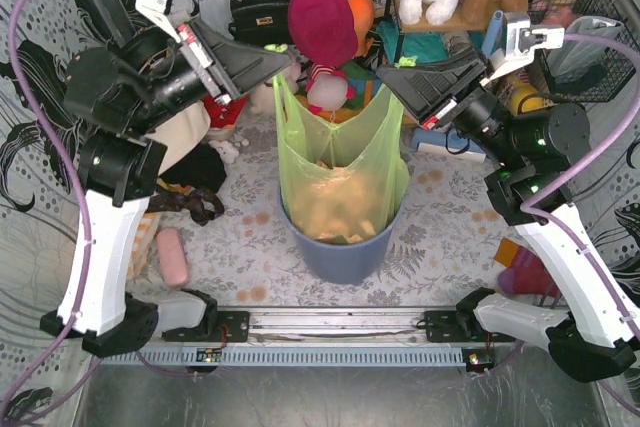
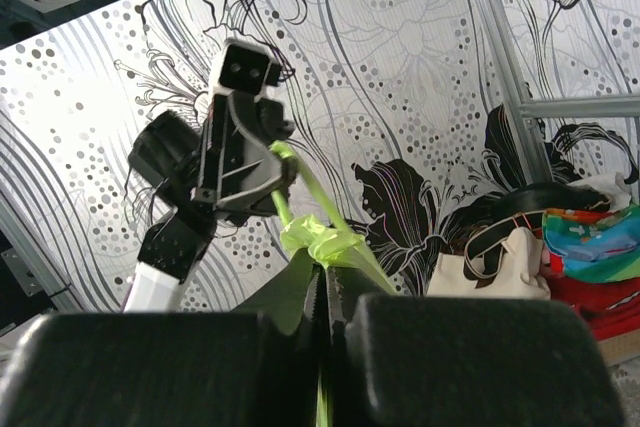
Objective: Tie the trash bag
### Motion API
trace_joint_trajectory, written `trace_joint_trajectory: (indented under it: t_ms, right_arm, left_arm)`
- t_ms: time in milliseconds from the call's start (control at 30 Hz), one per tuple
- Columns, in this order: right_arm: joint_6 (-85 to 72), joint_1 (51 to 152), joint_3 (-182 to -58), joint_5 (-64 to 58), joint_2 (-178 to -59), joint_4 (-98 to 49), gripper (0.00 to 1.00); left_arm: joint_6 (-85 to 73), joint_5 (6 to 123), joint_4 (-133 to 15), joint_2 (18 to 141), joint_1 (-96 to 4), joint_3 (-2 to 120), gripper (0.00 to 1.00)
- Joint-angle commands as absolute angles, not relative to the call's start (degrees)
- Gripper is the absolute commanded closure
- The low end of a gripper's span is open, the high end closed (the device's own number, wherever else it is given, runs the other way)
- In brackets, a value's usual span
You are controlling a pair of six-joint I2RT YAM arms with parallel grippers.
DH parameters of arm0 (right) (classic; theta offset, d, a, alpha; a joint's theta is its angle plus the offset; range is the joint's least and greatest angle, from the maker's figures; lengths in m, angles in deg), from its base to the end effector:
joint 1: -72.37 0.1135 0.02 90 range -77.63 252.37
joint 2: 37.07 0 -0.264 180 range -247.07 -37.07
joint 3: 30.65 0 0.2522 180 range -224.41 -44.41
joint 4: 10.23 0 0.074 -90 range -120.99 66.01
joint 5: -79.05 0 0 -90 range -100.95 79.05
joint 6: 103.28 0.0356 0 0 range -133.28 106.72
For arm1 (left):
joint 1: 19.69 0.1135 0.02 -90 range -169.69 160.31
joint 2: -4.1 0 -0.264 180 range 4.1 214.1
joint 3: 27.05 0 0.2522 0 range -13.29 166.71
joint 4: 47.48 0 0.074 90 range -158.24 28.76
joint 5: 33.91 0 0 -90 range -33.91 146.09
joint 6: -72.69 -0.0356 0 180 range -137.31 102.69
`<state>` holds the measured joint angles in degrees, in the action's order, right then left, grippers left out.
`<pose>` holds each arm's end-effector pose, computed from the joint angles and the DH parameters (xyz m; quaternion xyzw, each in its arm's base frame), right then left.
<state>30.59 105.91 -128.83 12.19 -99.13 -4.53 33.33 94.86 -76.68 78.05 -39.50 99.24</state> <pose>0.1419 0.1109 0.5666 -0.1464 0.4147 0.6231 0.6467 0.1756 -0.0869 0.6069 0.1289 0.5746 -0.6035 0.5376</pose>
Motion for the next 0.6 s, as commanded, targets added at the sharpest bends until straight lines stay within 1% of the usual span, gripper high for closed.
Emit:
trace_joint_trajectory:
  t_ms: [0,167,233,300,467,500,567]
  right_arm:
    - [30.3,106.3,-127.3,11.5,-97.0,-1.9,1.00]
    - [28.4,106.2,-122.3,8.5,-94.9,-4.6,1.00]
    - [27.8,106.2,-121.9,7.5,-94.8,-5.3,1.00]
    - [27.0,106.3,-123.6,6.9,-95.8,-5.9,1.00]
    - [24.9,106.2,-134.2,7.1,-101.3,-10.3,1.00]
    - [24.9,106.2,-135.5,7.4,-101.9,-10.3,1.00]
    - [25.2,106.2,-135.8,7.7,-102.1,-10.3,1.00]
  left_arm:
    - [32.8,94.1,-72.7,72.6,-39.2,93.8,1.00]
    - [31.9,90.8,-71.7,68.0,-39.2,82.7,1.00]
    - [32.7,90.2,-69.6,67.0,-39.2,80.3,1.00]
    - [32.5,90.2,-69.2,67.8,-39.2,82.0,1.00]
    - [29.3,89.6,-77.4,73.7,-39.2,96.6,1.00]
    - [28.9,89.6,-77.8,74.2,-39.2,98.2,1.00]
    - [28.9,89.4,-77.0,73.7,-39.2,97.1,1.00]
